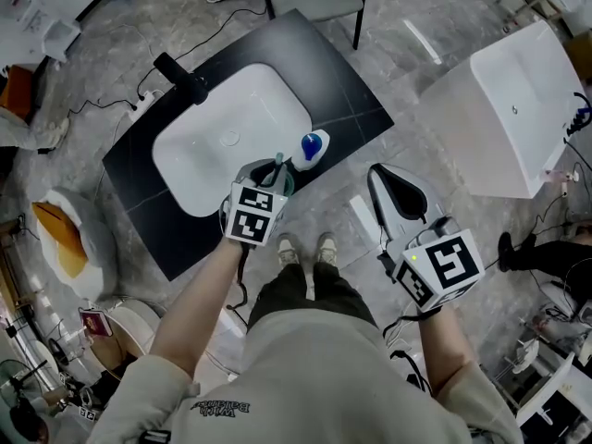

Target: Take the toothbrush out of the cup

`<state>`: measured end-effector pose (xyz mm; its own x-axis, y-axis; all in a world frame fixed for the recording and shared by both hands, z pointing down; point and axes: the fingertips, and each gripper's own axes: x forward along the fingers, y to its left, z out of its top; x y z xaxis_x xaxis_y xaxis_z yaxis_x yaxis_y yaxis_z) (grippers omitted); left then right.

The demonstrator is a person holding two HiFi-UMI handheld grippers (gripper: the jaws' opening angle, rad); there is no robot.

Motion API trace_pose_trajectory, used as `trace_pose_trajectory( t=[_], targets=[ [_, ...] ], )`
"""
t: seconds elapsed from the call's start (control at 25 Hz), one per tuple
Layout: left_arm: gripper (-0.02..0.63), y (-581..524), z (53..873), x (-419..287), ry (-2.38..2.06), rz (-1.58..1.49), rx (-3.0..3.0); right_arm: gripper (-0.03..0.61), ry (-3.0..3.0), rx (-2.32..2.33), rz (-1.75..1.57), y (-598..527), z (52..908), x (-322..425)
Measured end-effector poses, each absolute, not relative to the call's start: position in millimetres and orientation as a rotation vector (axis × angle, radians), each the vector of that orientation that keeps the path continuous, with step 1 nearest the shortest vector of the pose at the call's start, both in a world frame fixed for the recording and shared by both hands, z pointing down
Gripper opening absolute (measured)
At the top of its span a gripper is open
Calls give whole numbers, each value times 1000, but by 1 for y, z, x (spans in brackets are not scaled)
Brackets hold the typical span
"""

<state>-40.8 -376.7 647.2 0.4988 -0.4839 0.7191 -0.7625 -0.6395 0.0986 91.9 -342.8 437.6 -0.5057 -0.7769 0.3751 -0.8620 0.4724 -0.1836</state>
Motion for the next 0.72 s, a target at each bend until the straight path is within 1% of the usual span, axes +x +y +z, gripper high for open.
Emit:
trace_pose_trajectory(
  t=[0.28, 0.72],
  targets=[
    [31, -374, 602, -50, -1110, 858, 2390, 3, -2523, 1407, 444, -337, 414, 88],
    [31, -359, 455, -73, -1296, 584, 2587, 3, -2618, 1464, 176, -319, 322, 98]
  ],
)
